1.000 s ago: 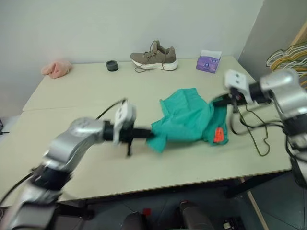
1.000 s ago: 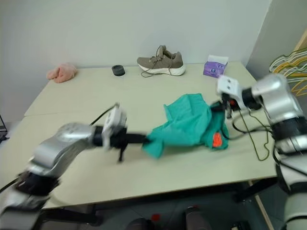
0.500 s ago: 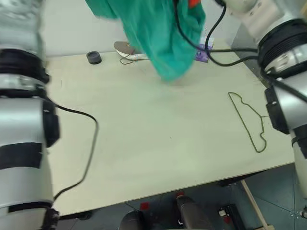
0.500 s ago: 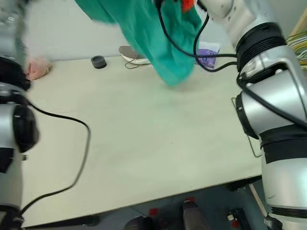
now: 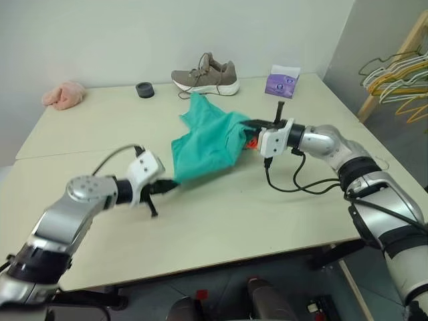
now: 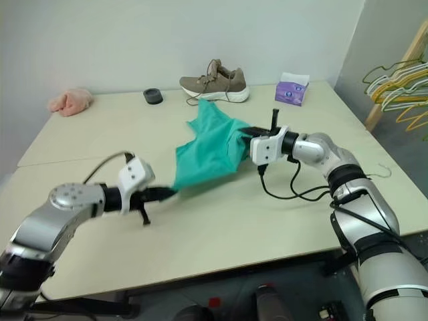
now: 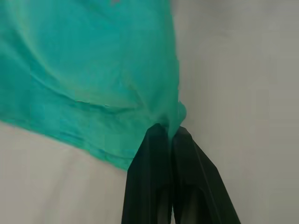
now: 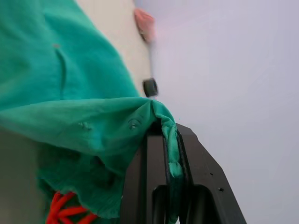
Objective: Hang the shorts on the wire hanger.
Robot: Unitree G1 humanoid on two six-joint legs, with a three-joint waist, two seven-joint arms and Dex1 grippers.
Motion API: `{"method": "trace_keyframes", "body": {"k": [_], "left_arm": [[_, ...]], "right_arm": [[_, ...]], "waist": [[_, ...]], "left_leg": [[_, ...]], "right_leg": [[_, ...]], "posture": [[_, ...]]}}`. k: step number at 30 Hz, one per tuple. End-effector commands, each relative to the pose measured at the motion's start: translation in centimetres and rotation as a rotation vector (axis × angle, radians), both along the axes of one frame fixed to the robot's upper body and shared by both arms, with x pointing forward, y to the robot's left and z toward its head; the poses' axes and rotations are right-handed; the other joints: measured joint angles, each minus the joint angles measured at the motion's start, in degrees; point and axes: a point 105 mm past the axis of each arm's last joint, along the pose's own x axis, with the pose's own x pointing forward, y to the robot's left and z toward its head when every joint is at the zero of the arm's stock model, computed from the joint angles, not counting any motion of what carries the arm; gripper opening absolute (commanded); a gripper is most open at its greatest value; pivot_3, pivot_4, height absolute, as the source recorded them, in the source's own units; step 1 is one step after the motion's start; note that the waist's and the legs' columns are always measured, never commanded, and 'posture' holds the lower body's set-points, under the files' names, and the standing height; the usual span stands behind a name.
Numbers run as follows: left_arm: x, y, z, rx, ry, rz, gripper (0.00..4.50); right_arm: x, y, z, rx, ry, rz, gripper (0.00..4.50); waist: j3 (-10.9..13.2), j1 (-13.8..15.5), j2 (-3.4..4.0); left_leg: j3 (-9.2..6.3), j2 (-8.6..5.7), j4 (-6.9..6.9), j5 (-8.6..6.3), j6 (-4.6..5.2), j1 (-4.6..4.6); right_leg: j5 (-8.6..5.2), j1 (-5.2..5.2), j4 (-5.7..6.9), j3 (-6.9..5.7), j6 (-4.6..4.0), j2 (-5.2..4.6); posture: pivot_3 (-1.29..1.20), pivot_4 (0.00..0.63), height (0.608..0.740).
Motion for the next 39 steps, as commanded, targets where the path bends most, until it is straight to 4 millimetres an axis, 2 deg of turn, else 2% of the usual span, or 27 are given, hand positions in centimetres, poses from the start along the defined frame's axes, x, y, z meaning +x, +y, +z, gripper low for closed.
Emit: {"method": "trace_keyframes", "body": {"k": [1, 4, 8, 11, 15, 17, 19, 23, 29, 30, 33, 36, 39], "left_arm": [[-2.5, -0.2, 1.4, -0.025, 0.072, -0.072, 0.02], [-4.9, 0.0, 0.5, -0.016, 0.201, -0.151, 0.02], [-6.8, 0.2, -0.3, -0.013, 0.295, -0.211, 0.02], [-7.7, 0.7, -1.0, 0.004, 0.346, -0.244, 0.02], [-8.7, 1.2, -1.6, 0.046, 0.379, -0.307, 0.02], [-9.2, 2.0, -2.3, 0.12, 0.384, -0.351, 0.02], [-10.0, 1.9, -2.4, 0.105, 0.417, -0.389, 0.02], [-11.1, 1.6, -2.3, 0.084, 0.446, -0.442, 0.02], [-11.3, 1.7, -3.1, 0.1, 0.438, -0.454, 0.02], [-11.4, 1.7, -3.1, 0.094, 0.452, -0.452, 0.0], [-11.8, 1.7, -3.3, 0.081, 0.478, -0.456, 0.66], [-12.0, 1.8, -3.2, 0.068, 0.488, -0.453, 1.56], [-11.8, 1.9, -2.9, 0.06, 0.463, -0.452, 2.44]], "right_arm": [[-2.8, 1.1, -0.9, -0.021, 0.086, 0.152, 0.0], [-5.7, -0.1, -4.9, -0.175, 0.351, 0.199, 0.0], [-9.2, -2.1, -7.8, -0.324, 0.676, 0.182, 0.0], [-10.4, -4.0, -9.6, -0.448, 0.756, 0.13, 0.0], [-10.5, -5.5, -10.4, -0.493, 0.804, 0.064, 0.0], [-11.0, -6.4, -10.3, -0.497, 0.858, 0.049, 0.0], [-11.4, -6.9, -10.0, -0.495, 0.886, 0.042, 0.0], [-11.8, -6.9, -9.3, -0.462, 0.912, 0.045, 0.0], [-12.6, -6.5, -9.5, -0.476, 0.931, 0.058, 0.0], [-12.6, -6.5, -9.5, -0.474, 0.925, 0.057, 0.62], [-12.7, -6.6, -9.6, -0.49, 0.911, 0.062, 1.53], [-13.2, -7.0, -9.5, -0.52, 0.912, 0.076, 2.58], [-13.7, -6.9, -8.6, -0.5, 0.931, 0.1, 3.6]], "waist": [[-0.02, 0.4, -0.02], [-0.02, 1.43, -0.02], [-0.01, 3.55, -0.01], [-0.08, 4.29, -0.07], [-0.13, 4.34, -0.16], [-0.13, 4.34, -0.16], [-0.13, 4.37, -0.16], [-0.15, 4.3, -0.19], [-0.16, 4.32, -0.2], [-0.17, 4.33, -0.21], [-0.17, 4.31, -0.21], [-0.17, 4.31, -0.21], [-0.17, 4.31, -0.21]], "left_leg": [[-0.1, 0.01, -0.03, 0.01, -0.01, 0.03], [-0.37, -0.01, -0.04, -0.08, 0.14, 0.25], [-0.4, -0.18, -0.02, -0.1, 0.17, 0.67], [-0.3, -0.18, 0.01, -0.1, 0.18, 0.82], [-0.33, -0.11, -0.01, -0.1, 0.18, 0.86], [-0.3, -0.11, -0.03, -0.1, 0.18, 0.84], [-0.3, -0.11, -0.04, -0.11, 0.18, 0.83], [-0.27, -0.09, -0.04, -0.11, 0.18, 0.84], [-0.29, -0.07, -0.05, -0.11, 0.18, 0.83], [-0.28, -0.07, -0.05, -0.11, 0.18, 0.83], [-0.28, -0.07, -0.05, -0.11, 0.18, 0.83], [-0.29, -0.07, -0.05, -0.11, 0.18, 0.83], [-0.28, -0.07, -0.05, -0.11, 0.18, 0.83]], "right_leg": [[-0.01, 0.06, -0.02, -0.09, -0.01, 0.02], [-0.02, 0.35, -0.01, -0.34, -0.03, 0.09], [-0.07, 0.81, -0.03, -0.46, -0.1, 0.11], [-0.25, 0.88, -0.06, -0.43, -0.34, 0.14], [-0.46, 0.9, -0.02, -0.49, -0.3, 0.25], [-0.45, 0.86, -0.01, -0.45, -0.34, 0.26], [-0.42, 0.85, -0.02, -0.44, -0.4, 0.26], [-0.4, 0.84, -0.02, -0.43, -0.44, 0.27], [-0.49, 0.83, -0.02, -0.44, -0.3, 0.3], [-0.49, 0.83, -0.02, -0.44, -0.3, 0.3], [-0.5, 0.83, -0.02, -0.44, -0.3, 0.3], [-0.5, 0.83, -0.02, -0.45, -0.29, 0.3], [-0.5, 0.83, -0.02, -0.45, -0.29, 0.3]], "posture": [[-0.06, 0.059, 0.74], [-0.06, 0.059, 0.74], [-0.07, 0.058, 0.74], [-0.08, 0.057, 0.74], [-0.08, 0.056, 0.74], [-0.08, 0.057, 0.74], [-0.08, 0.059, 0.74], [-0.09, 0.059, 0.74], [-0.09, 0.058, 0.74], [-0.09, 0.058, 0.74], [-0.09, 0.059, 0.74], [-0.09, 0.06, 0.74], [-0.09, 0.062, 0.74]]}}
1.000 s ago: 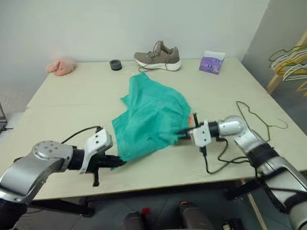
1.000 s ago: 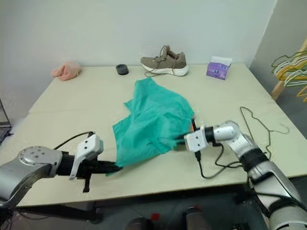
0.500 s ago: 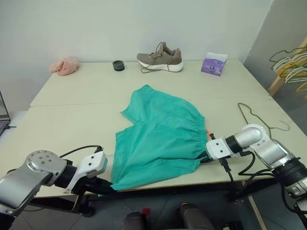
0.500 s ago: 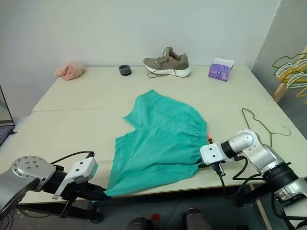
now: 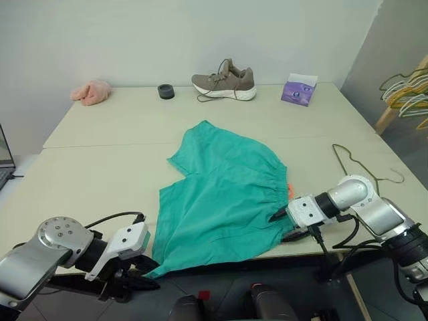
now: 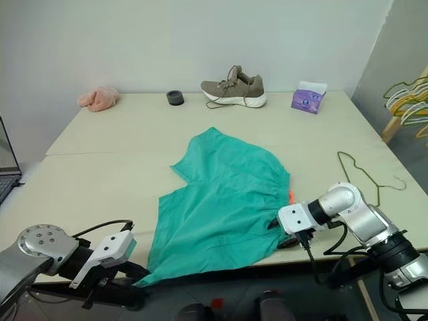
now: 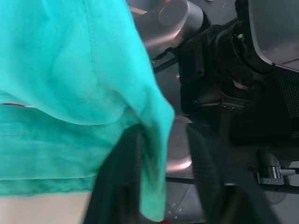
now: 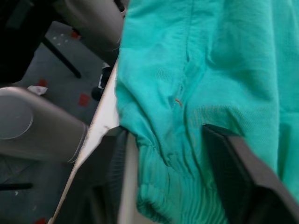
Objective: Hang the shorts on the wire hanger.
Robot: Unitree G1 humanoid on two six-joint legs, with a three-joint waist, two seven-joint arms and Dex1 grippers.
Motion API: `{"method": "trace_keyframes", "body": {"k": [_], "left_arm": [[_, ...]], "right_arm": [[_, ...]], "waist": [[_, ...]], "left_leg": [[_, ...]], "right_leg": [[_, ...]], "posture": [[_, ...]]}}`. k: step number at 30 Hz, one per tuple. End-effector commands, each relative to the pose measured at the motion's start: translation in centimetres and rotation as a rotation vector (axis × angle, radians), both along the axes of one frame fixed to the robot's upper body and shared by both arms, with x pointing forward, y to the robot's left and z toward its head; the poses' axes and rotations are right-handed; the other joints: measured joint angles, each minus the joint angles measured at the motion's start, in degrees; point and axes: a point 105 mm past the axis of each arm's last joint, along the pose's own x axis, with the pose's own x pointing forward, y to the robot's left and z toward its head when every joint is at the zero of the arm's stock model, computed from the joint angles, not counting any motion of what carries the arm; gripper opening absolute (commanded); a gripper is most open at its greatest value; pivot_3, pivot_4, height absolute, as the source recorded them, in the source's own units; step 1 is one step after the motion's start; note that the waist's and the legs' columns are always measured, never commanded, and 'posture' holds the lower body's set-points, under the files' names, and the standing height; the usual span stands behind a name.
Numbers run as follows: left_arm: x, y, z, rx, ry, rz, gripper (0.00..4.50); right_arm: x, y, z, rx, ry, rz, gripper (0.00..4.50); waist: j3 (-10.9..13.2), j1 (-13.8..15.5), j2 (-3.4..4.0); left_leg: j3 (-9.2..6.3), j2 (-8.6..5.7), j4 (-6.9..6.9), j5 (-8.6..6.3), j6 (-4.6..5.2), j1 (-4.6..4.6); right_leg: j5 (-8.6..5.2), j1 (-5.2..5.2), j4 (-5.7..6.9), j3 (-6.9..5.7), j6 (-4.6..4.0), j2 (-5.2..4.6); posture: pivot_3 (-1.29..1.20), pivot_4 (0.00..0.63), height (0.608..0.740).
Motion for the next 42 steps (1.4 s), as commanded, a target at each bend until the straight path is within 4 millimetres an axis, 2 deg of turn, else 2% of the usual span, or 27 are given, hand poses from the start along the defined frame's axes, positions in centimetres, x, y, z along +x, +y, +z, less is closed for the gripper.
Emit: {"method": "trace_keyframes", "body": {"k": [1, 3, 6, 10, 16, 17, 24, 27, 29, 32, 34, 36, 39, 42], "left_arm": [[0.2, -0.1, 1.0, -0.035, -0.037, -0.003, 2.76], [0.4, -0.5, 2.0, -0.082, -0.062, 0.012, 3.37], [1.4, -1.2, 4.2, -0.198, -0.12, 0.066, 4.28], [1.4, -1.9, 6.4, -0.272, -0.115, 0.066, 4.28], [2.0, -1.4, 6.5, -0.145, -0.195, 0.016, 4.28], [2.1, -1.6, 6.7, -0.159, -0.196, 0.019, 4.4], [3.3, -4.5, 9.3, -0.348, -0.251, 0.024, 4.4], [4.4, -5.9, 10.1, -0.451, -0.281, 0.077, 4.4], [5.6, -7.3, 10.7, -0.526, -0.339, 0.118, 4.4], [7.8, -8.7, 11.4, -0.562, -0.471, 0.177, 4.4], [9.5, -9.0, 11.6, -0.563, -0.565, 0.236, 4.4], [10.9, -8.8, 11.2, -0.528, -0.628, 0.276, 4.4], [10.9, -8.8, 10.4, -0.491, -0.634, 0.236, 4.4], [10.2, -8.8, 9.7, -0.459, -0.627, 0.163, 4.4]], "right_arm": [[-0.7, 0.1, 2.4, 0.05, -0.002, 0.016, 3.96], [-1.3, 0.4, 3.6, 0.111, 0.044, -0.011, 4.5], [-1.8, 0.9, 5.7, 0.241, 0.159, -0.11, 4.5], [-1.3, 0.8, 6.9, 0.363, 0.226, -0.244, 4.5], [-0.9, 0.7, 8.1, 0.478, 0.255, -0.363, 4.5], [-0.8, 0.7, 8.2, 0.494, 0.252, -0.378, 4.5], [1.0, -0.5, 9.3, 0.631, 0.194, -0.558, 4.5], [3.6, -2.3, 9.2, 0.681, 0.063, -0.734, 4.5], [6.3, -4.7, 9.0, 0.714, -0.072, -0.934, 4.5], [8.4, -8.4, 8.0, 0.71, -0.203, -1.173, 4.5], [9.0, -10.5, 7.2, 0.694, -0.278, -1.3, 4.5], [9.0, -11.4, 6.4, 0.657, -0.327, -1.348, 4.5], [8.5, -11.8, 5.4, 0.611, -0.35, -1.365, 4.5], [8.6, -13.7, 5.1, 0.65, -0.377, -1.504, 4.5]], "waist": [[0.0, 0.01, 0.0], [0.0, 0.04, 0.0], [0.0, 0.08, 0.0], [-0.05, 0.11, -0.1], [-0.04, 0.07, -0.09], [-0.04, 0.07, -0.08], [-0.02, 0.1, -0.13], [0.0, 0.02, -0.15], [0.0, -0.02, -0.16], [0.01, 0.15, -0.19], [0.01, 0.04, -0.19], [0.01, -0.09, -0.18], [0.02, -0.66, -0.16], [0.03, -1.38, -0.16]], "left_leg": [[0.0, 0.0, 0.0, 0.0, 0.0, 0.0], [-0.01, 0.01, 0.0, 0.0, 0.0, 0.0], [-0.03, 0.03, 0.0, 0.0, 0.0, -0.01], [-0.07, 0.02, 0.0, 0.0, -0.01, 0.01], [-0.06, 0.01, -0.03, 0.0, -0.01, 0.01], [-0.06, 0.01, -0.03, 0.0, -0.01, 0.01], [-0.04, -0.02, -0.03, 0.0, 0.0, -0.02], [-0.04, -0.02, -0.03, -0.01, 0.0, -0.02], [-0.05, -0.03, -0.02, 0.0, 0.0, -0.01], [-0.06, -0.07, 0.0, 0.0, 0.0, -0.05], [-0.05, -0.1, 0.0, 0.0, 0.0, -0.06], [-0.04, -0.13, -0.01, 0.0, 0.0, -0.06], [-0.03, -0.11, -0.04, -0.01, 0.0, -0.01], [-0.04, -0.01, -0.06, -0.01, 0.0, -0.02]], "right_leg": [[0.0, 0.0, 0.0, 0.0, 0.0, 0.0], [0.0, 0.0, 0.0, 0.0, 0.0, 0.0], [0.0, 0.01, 0.0, -0.02, 0.0, -0.01], [0.0, 0.04, 0.0, -0.05, 0.01, -0.02], [-0.02, 0.03, -0.02, -0.03, 0.0, -0.01], [-0.02, 0.03, -0.02, -0.03, 0.0, 0.0], [-0.02, 0.03, -0.05, 0.0, 0.02, 0.0], [-0.02, 0.04, -0.05, 0.03, 0.02, 0.0], [-0.01, 0.06, -0.05, 0.03, 0.04, 0.01], [0.01, 0.07, -0.06, 0.05, 0.06, 0.01], [0.03, 0.07, -0.07, 0.08, 0.03, 0.01], [0.05, 0.06, -0.07, 0.11, 0.0, 0.02], [0.03, 0.06, -0.09, 0.19, 0.03, 0.18], [0.01, 0.01, -0.08, 0.2, 0.05, 0.26]], "posture": [[-0.09, 0.064, 0.74], [-0.09, 0.068, 0.74], [-0.09, 0.071, 0.74], [-0.09, 0.076, 0.74], [-0.1, 0.08, 0.74], [-0.11, 0.082, 0.74], [-0.12, 0.088, 0.74], [-0.12, 0.092, 0.74], [-0.14, 0.095, 0.74], [-0.14, 0.097, 0.74], [-0.15, 0.098, 0.74], [-0.15, 0.099, 0.74], [-0.16, 0.099, 0.74], [-0.17, 0.098, 0.74]]}}
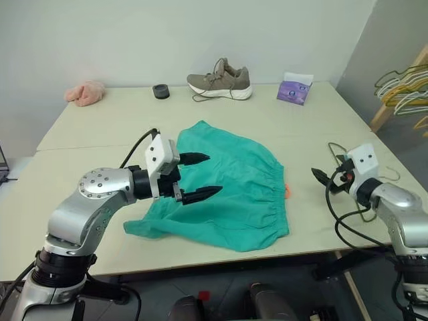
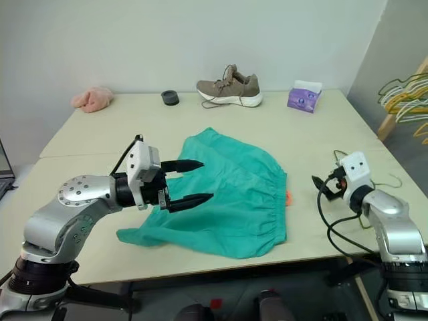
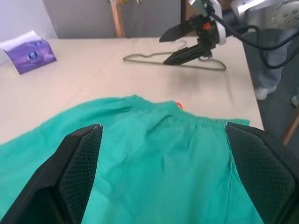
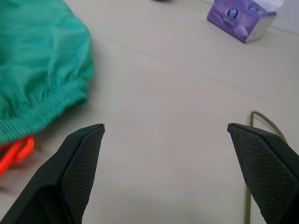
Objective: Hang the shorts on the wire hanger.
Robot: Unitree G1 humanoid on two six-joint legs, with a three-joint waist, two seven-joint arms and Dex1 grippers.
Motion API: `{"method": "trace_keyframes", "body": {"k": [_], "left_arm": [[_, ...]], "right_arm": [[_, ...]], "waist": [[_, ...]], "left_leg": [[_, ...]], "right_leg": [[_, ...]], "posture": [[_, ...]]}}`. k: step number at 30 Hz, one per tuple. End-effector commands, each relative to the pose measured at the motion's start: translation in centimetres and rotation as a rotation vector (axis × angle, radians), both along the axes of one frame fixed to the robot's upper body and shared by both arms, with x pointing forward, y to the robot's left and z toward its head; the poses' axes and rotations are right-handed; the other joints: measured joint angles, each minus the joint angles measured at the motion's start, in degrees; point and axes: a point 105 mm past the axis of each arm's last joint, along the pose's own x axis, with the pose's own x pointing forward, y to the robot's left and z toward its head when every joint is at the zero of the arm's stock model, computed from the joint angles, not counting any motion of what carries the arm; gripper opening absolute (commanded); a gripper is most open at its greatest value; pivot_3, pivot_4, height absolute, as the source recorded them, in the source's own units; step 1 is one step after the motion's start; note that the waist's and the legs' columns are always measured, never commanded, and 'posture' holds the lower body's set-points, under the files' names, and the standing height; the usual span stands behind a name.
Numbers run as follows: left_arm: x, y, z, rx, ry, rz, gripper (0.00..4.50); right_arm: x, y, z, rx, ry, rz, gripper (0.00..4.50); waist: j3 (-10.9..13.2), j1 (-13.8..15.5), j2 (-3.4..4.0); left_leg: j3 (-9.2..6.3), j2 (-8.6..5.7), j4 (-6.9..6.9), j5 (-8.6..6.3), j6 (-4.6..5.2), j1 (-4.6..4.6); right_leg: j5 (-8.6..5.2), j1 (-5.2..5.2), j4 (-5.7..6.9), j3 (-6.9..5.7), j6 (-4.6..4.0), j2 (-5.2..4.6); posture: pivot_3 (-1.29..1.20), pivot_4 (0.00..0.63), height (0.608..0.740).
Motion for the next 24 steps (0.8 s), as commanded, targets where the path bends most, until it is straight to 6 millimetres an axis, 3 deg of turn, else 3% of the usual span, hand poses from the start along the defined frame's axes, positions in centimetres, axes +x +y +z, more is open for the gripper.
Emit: {"method": "trace_keyframes", "body": {"k": [1, 8, 15, 20, 24], "left_arm": [[-1.0, -0.1, -0.1, 0.064, -0.045, -0.083, 4.4], [-1.1, -0.9, 1.2, 0.004, -0.063, -0.139, 4.4], [-0.7, -1.1, 0.9, 0.018, -0.076, -0.152, 4.4], [-0.7, -1.2, 0.9, 0.021, -0.08, -0.156, 4.4], [-0.6, -1.1, 0.9, 0.026, -0.086, -0.15, 4.5]], "right_arm": [[0.3, -2.3, 1.7, 0.03, -0.087, -0.153, 4.5], [0.1, -7.7, 0.0, 0.035, -0.035, -0.46, 4.5], [0.5, -12.0, -3.7, 0.115, 0.165, -0.643, 4.5], [0.5, -12.1, -6.0, 0.191, 0.333, -0.618, 4.5], [0.2, -12.1, -7.3, 0.161, 0.425, -0.598, 3.59]], "waist": [[0.0, -0.33, 0.0], [0.01, -0.52, 0.01], [0.02, -1.28, 0.04], [0.02, -2.07, 0.04], [-0.01, -2.08, -0.01]], "left_leg": [[-0.01, 0.01, -0.01, 0.0, 0.0, 0.0], [0.0, 0.0, -0.02, 0.0, 0.0, -0.01], [0.01, -0.05, -0.05, 0.0, 0.0, 0.0], [-0.04, -0.05, -0.06, 0.0, 0.0, -0.01], [-0.08, -0.03, -0.06, 0.0, 0.0, 0.02]], "right_leg": [[0.0, 0.0, 0.0, -0.01, 0.0, 0.0], [-0.01, 0.01, -0.01, -0.01, 0.01, -0.08], [-0.01, 0.02, -0.05, 0.0, 0.0, -0.02], [-0.02, 0.06, -0.08, -0.02, 0.0, -0.02], [-0.02, 0.13, -0.13, -0.05, 0.02, -0.02]], "posture": [[-0.17, 0.098, 0.74], [-0.18, 0.098, 0.74], [-0.18, 0.096, 0.74], [-0.18, 0.096, 0.74], [-0.17, 0.094, 0.74]]}}
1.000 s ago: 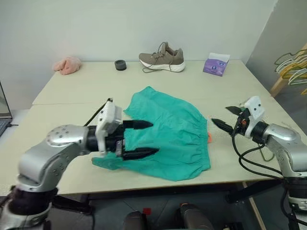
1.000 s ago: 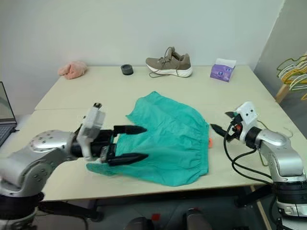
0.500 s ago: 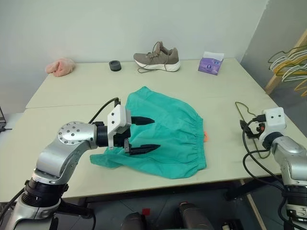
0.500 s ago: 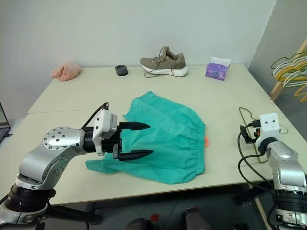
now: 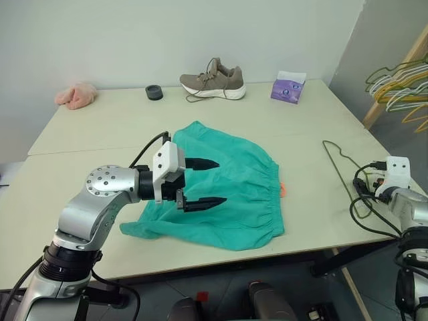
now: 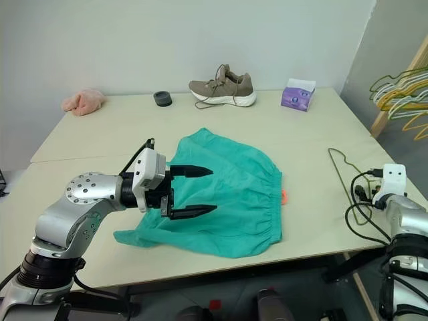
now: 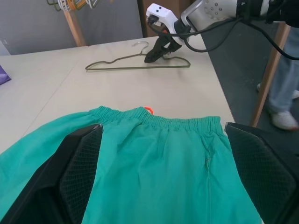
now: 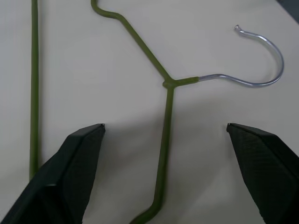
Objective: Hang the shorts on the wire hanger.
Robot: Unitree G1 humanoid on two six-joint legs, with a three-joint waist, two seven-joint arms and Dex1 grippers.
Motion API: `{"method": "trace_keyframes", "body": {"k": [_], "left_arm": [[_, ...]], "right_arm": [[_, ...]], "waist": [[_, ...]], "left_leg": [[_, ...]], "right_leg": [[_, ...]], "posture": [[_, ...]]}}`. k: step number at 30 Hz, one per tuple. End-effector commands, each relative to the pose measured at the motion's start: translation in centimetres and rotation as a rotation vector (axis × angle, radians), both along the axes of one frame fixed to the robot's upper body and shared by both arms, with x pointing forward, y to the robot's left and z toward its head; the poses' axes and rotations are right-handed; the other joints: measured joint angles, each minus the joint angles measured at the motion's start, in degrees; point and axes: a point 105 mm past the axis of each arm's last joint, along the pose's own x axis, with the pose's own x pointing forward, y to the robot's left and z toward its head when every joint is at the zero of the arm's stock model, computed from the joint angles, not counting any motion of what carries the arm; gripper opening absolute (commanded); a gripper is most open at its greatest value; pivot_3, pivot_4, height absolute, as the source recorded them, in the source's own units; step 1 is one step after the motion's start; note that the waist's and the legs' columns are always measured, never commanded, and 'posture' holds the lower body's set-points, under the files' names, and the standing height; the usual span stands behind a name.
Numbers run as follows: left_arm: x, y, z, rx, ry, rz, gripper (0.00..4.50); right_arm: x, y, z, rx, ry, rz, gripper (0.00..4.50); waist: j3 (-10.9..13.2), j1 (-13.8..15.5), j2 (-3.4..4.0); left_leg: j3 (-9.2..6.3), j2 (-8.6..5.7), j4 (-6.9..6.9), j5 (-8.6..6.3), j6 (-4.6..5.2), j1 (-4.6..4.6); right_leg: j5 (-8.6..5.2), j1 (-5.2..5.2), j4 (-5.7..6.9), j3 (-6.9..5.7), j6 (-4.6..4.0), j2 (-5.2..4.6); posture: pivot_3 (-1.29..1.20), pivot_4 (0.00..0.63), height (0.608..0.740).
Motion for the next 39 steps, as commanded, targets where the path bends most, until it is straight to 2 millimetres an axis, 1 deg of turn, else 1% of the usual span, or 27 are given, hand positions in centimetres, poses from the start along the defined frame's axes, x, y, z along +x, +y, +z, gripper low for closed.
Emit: {"method": "trace_keyframes", "body": {"k": [1, 4, 7, 8, 10, 14, 16, 19, 21, 25, 29, 33, 37, 39], "left_arm": [[-0.1, -0.2, 0.9, 0.001, -0.055, -0.013, 4.5], [0.0, -0.2, 0.9, 0.005, -0.06, -0.01, 4.5], [0.2, 0.1, 1.0, 0.009, -0.069, 0.002, 4.5], [0.3, 0.2, 1.0, 0.009, -0.073, 0.011, 4.5], [0.8, 0.8, 1.2, 0.014, -0.083, 0.045, 4.5], [2.1, 2.4, 1.1, 0.043, -0.085, 0.122, 4.5], [3.1, 3.3, 1.3, 0.035, -0.095, 0.185, 4.5], [4.3, 4.5, 1.6, 0.044, -0.115, 0.263, 4.5], [4.7, 4.9, 1.7, 0.051, -0.114, 0.282, 4.5], [5.9, 5.9, 2.3, 0.014, -0.107, 0.349, 4.5], [6.9, 6.6, 3.1, -0.059, -0.054, 0.393, 4.5], [7.5, 7.3, 3.5, -0.118, 0.023, 0.42, 4.5], [8.3, 8.1, 4.2, -0.153, 0.035, 0.46, 4.5], [8.7, 8.4, 4.7, -0.175, 0.027, 0.478, 4.5]], "right_arm": [[-1.3, -0.5, -2.6, -0.041, 0.146, 0.022, 3.23], [-1.3, -0.1, -3.3, -0.104, 0.182, 0.069, 2.16], [-1.1, 0.4, -4.0, -0.131, 0.197, 0.085, 1.12], [-1.1, 0.5, -4.1, -0.132, 0.196, 0.082, 0.84], [-0.8, 0.6, -3.9, -0.145, 0.174, 0.081, 0.09], [0.3, 1.2, -2.4, -0.2, 0.101, 0.127, 0.04], [1.0, 1.7, -1.1, -0.256, 0.049, 0.18, 0.04], [2.0, 3.0, 1.2, -0.354, -0.051, 0.289, 0.04], [2.5, 4.4, 3.0, -0.423, -0.12, 0.372, 0.04], [3.3, 8.4, 7.1, -0.563, -0.293, 0.564, 0.04], [3.5, 11.9, 10.2, -0.691, -0.429, 0.706, 0.04], [3.4, 15.5, 13.6, -0.835, -0.594, 0.833, 0.04], [3.1, 17.5, 16.5, -0.906, -0.731, 0.876, 0.04], [3.0, 18.1, 17.4, -0.935, -0.767, 0.897, 0.04]], "waist": [[-0.05, 0.02, -0.08], [-0.21, 0.06, -0.33], [-0.41, 0.07, -0.65], [-0.48, 0.09, -0.76], [-0.58, 0.09, -0.91], [-0.6, -0.03, -0.95], [-0.59, -0.06, -0.94], [-0.49, -0.09, -0.78], [-0.31, -0.19, -0.5], [0.03, -0.49, 0.01], [0.08, -0.48, 0.02], [0.1, -0.44, 0.03], [0.14, -0.4, 0.03], [0.15, -0.39, 0.01]], "left_leg": [[-0.02, 0.0, 0.0, 0.0, 0.0, 0.02], [-0.1, 0.01, 0.01, 0.0, 0.0, 0.03], [-0.13, 0.04, 0.01, 0.0, 0.0, 0.03], [-0.14, 0.04, 0.01, 0.0, 0.0, 0.03], [-0.15, 0.03, 0.01, 0.0, 0.0, 0.03], [-0.14, 0.03, 0.01, 0.0, 0.0, 0.03], [-0.14, 0.04, 0.0, 0.0, 0.0, 0.03], [-0.12, 0.03, 0.0, 0.0, 0.0, 0.02], [-0.1, 0.03, -0.02, -0.01, 0.0, 0.01], [-0.02, 0.03, -0.04, -0.01, -0.01, -0.04], [-0.05, 0.05, -0.04, -0.01, -0.01, -0.05], [-0.03, 0.03, -0.03, -0.01, -0.02, -0.06], [-0.02, 0.04, -0.02, -0.01, -0.02, -0.09], [-0.03, 0.03, -0.02, -0.01, -0.03, -0.1]], "right_leg": [[0.0, 0.03, -0.01, -0.03, 0.0, 0.0], [0.0, 0.12, -0.08, -0.1, 0.0, -0.01], [0.0, 0.16, -0.13, -0.12, 0.01, -0.05], [0.0, 0.17, -0.14, -0.13, 0.01, -0.06], [0.0, 0.19, -0.15, -0.14, 0.01, -0.08], [0.0, 0.19, -0.17, -0.13, 0.01, -0.09], [0.0, 0.18, -0.17, -0.12, 0.01, -0.09], [0.0, 0.15, -0.16, -0.1, 0.01, -0.09], [0.0, 0.11, -0.16, -0.08, 0.02, -0.09], [-0.02, -0.01, -0.09, 0.01, 0.06, -0.09], [-0.04, -0.08, 0.01, -0.03, 0.09, -0.08], [-0.04, -0.09, 0.01, -0.02, 0.09, -0.09], [-0.03, -0.12, 0.02, -0.02, 0.08, -0.1], [-0.03, -0.12, 0.02, -0.03, 0.08, -0.1]], "posture": [[-0.17, 0.094, 0.74], [-0.17, 0.093, 0.74], [-0.17, 0.092, 0.74], [-0.17, 0.092, 0.74], [-0.17, 0.092, 0.74], [-0.17, 0.093, 0.74], [-0.17, 0.094, 0.74], [-0.17, 0.095, 0.74], [-0.17, 0.095, 0.74], [-0.18, 0.095, 0.74], [-0.18, 0.095, 0.74], [-0.18, 0.096, 0.74], [-0.18, 0.095, 0.74], [-0.18, 0.094, 0.74]]}}
